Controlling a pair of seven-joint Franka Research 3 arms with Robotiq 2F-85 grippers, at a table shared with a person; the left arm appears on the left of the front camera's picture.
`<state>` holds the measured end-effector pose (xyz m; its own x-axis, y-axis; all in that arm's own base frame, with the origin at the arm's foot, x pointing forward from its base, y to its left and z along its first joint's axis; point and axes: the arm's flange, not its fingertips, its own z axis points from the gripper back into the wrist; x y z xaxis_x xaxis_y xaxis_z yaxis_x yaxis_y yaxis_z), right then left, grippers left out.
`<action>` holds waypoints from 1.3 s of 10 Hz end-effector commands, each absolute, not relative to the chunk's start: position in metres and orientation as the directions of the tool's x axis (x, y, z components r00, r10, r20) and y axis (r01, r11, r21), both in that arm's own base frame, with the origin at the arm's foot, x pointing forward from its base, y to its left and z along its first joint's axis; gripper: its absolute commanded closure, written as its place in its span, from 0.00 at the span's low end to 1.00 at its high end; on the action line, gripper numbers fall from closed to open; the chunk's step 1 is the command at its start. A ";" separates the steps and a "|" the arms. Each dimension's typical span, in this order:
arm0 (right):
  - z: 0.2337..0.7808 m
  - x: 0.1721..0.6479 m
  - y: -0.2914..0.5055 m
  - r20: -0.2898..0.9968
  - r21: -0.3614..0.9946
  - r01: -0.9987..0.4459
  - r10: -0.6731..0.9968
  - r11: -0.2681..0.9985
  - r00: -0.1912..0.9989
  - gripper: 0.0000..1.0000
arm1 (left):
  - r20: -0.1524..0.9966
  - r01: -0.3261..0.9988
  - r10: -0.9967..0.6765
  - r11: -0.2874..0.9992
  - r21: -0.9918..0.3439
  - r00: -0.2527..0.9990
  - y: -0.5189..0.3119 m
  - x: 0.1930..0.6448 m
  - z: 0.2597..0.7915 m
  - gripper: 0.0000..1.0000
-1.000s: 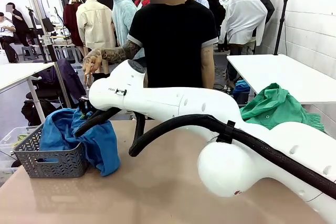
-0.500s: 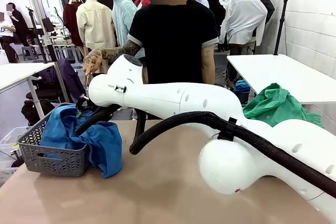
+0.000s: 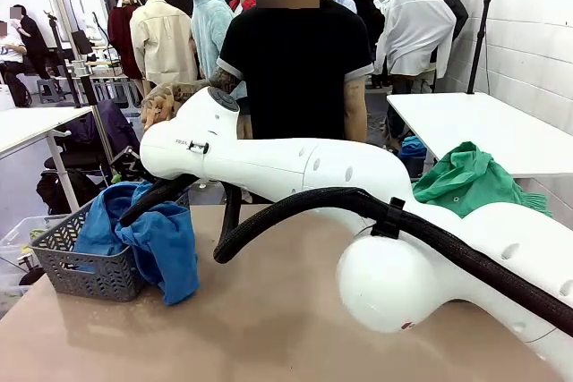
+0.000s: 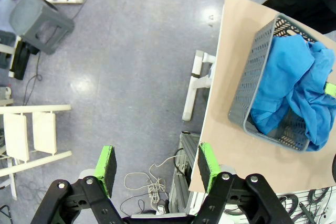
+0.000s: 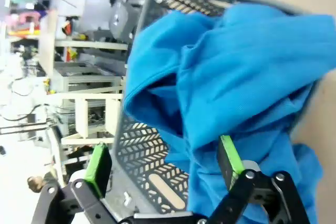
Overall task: Sort the tops and bottoms.
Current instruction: Sort the clothes according to human instructions.
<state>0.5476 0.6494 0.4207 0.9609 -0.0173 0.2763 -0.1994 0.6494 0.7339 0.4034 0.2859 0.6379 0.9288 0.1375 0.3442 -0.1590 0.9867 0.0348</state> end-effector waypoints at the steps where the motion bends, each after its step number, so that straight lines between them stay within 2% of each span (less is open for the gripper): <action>1: 0.487 0.735 0.881 0.353 0.719 -0.284 0.019 0.635 0.935 0.00 | 0.341 -0.171 0.144 0.984 0.049 0.929 0.285 0.401 0.638 0.19; 2: 0.501 0.725 0.871 0.390 0.699 -0.312 0.022 0.644 0.921 0.00 | 0.341 -0.171 0.144 0.984 0.049 0.929 0.285 0.401 0.638 0.19; 3: 0.518 0.710 0.853 0.453 0.616 -0.350 0.046 0.705 0.890 0.00 | 0.341 -0.171 0.144 0.984 0.049 0.929 0.285 0.401 0.638 0.19; 4: 0.531 0.694 0.830 0.507 0.503 -0.352 0.061 0.789 0.860 0.00 | 0.341 -0.171 0.144 0.984 0.049 0.929 0.285 0.401 0.638 0.19; 5: 0.542 0.675 0.806 0.516 0.348 -0.369 0.153 0.862 0.843 0.00 | 0.341 -0.171 0.144 0.984 0.049 0.929 0.285 0.401 0.638 0.19; 6: 0.552 0.649 0.773 0.465 0.193 -0.304 0.186 0.933 0.865 0.00 | 0.341 -0.171 0.144 0.984 0.049 0.929 0.285 0.401 0.638 0.19; 8: 0.545 0.596 0.712 0.242 -0.090 -0.100 0.120 0.991 0.963 0.00 | 0.341 -0.171 0.144 0.984 0.049 0.929 0.285 0.401 0.638 0.19; 9: 0.537 0.573 0.686 0.155 -0.133 -0.064 0.085 0.989 0.984 0.00 | 0.341 -0.171 0.144 0.984 0.049 0.929 0.285 0.401 0.638 0.19; 10: 0.526 0.551 0.660 0.119 -0.094 -0.008 0.019 0.996 0.993 0.00 | 0.341 -0.171 0.144 0.984 0.049 0.929 0.285 0.401 0.638 0.19; 11: 0.504 0.521 0.594 0.371 0.005 -0.156 0.143 0.988 0.917 0.00 | 0.341 -0.171 0.144 0.984 0.049 0.929 0.285 0.401 0.638 0.19; 13: 0.504 0.521 0.594 0.371 0.005 -0.156 0.143 0.988 0.917 0.00 | 0.341 -0.171 0.144 0.984 0.049 0.929 0.285 0.401 0.638 0.19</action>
<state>0.5129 0.5911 0.5060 0.9373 0.1141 0.3292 -0.1145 0.9933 -0.0184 0.4032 0.2861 0.6380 0.9286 0.1379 0.3444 -0.1594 0.9866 0.0347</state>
